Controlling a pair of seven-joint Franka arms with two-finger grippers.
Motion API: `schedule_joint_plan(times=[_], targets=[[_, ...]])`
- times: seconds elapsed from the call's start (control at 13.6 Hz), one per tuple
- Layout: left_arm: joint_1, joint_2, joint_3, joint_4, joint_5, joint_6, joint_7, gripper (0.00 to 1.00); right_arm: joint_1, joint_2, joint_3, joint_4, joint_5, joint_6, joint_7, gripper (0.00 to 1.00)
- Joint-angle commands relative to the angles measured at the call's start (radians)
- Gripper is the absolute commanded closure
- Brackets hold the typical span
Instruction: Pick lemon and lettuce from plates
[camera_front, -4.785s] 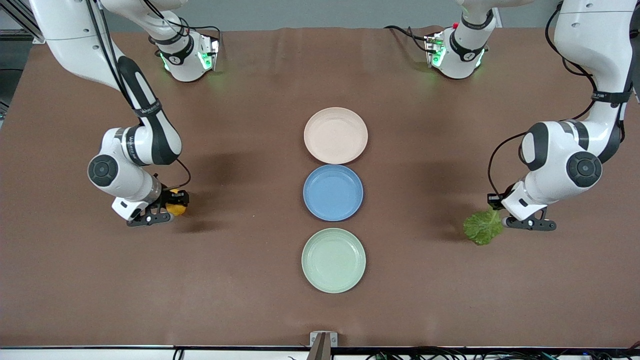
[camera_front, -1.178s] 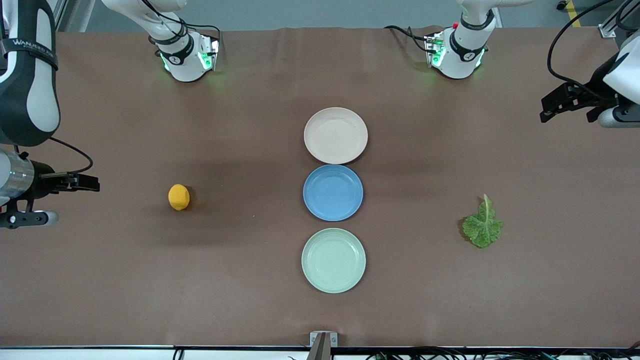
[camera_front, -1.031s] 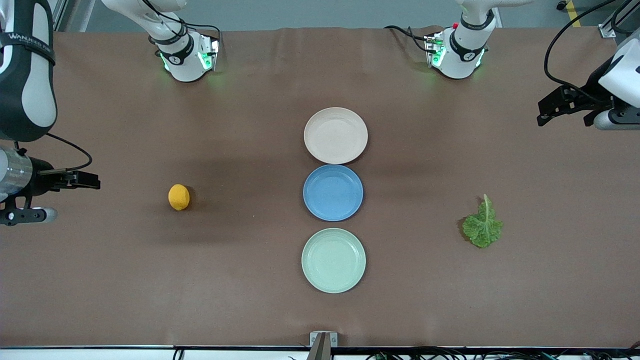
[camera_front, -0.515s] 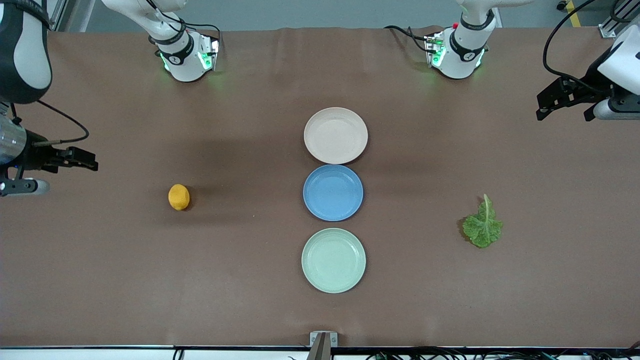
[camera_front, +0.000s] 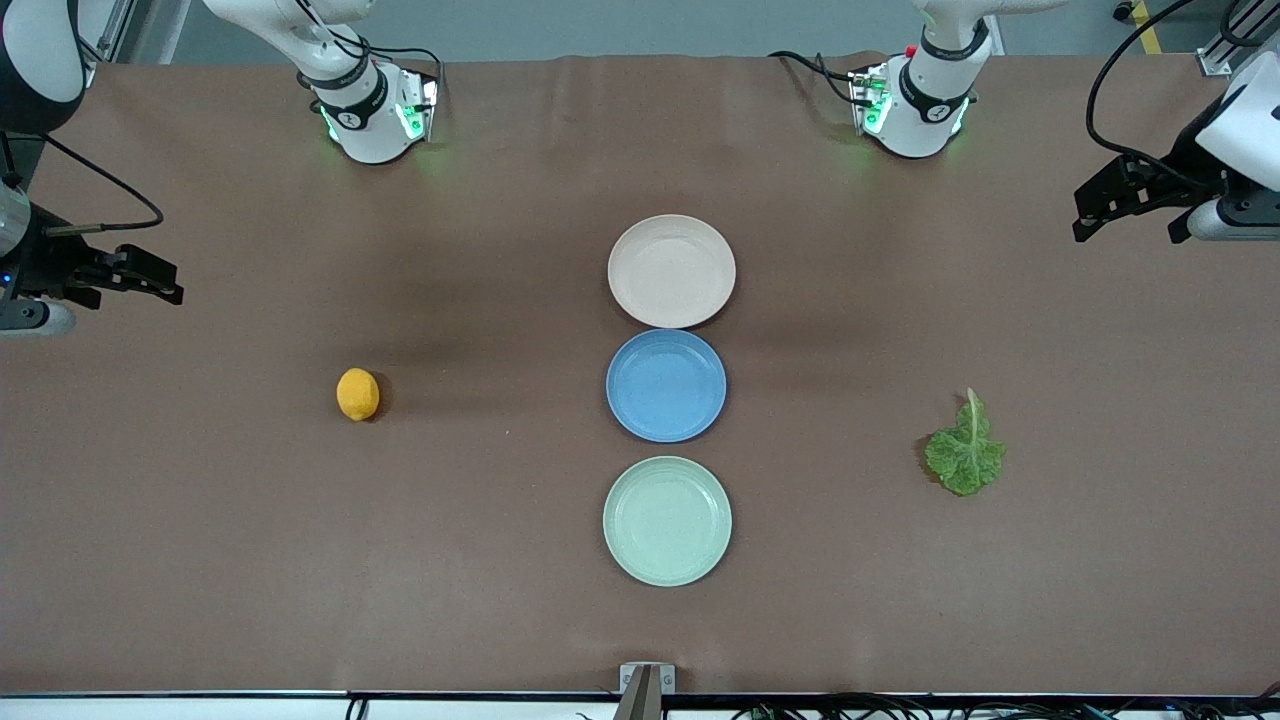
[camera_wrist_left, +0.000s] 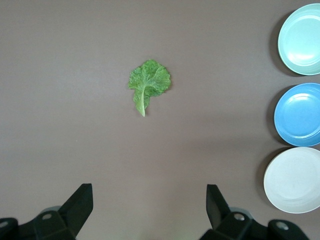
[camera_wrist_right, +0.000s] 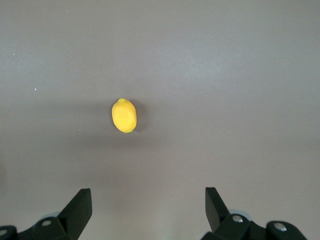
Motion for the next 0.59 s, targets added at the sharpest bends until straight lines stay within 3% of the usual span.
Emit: schedule_joint_plan(times=[0.0,0.52], targets=[[0.011,-0.011,-0.008,-0.005,0.004,-0.001,0.015,0.00,-0.021,-0.057,0.016,-0.037,0.003,0.001,-0.012,0.00],[0.014,0.001,0.000,0.002,0.007,-0.001,0.012,0.00,-0.028,-0.101,0.020,-0.041,0.006,-0.033,-0.011,0.00]])
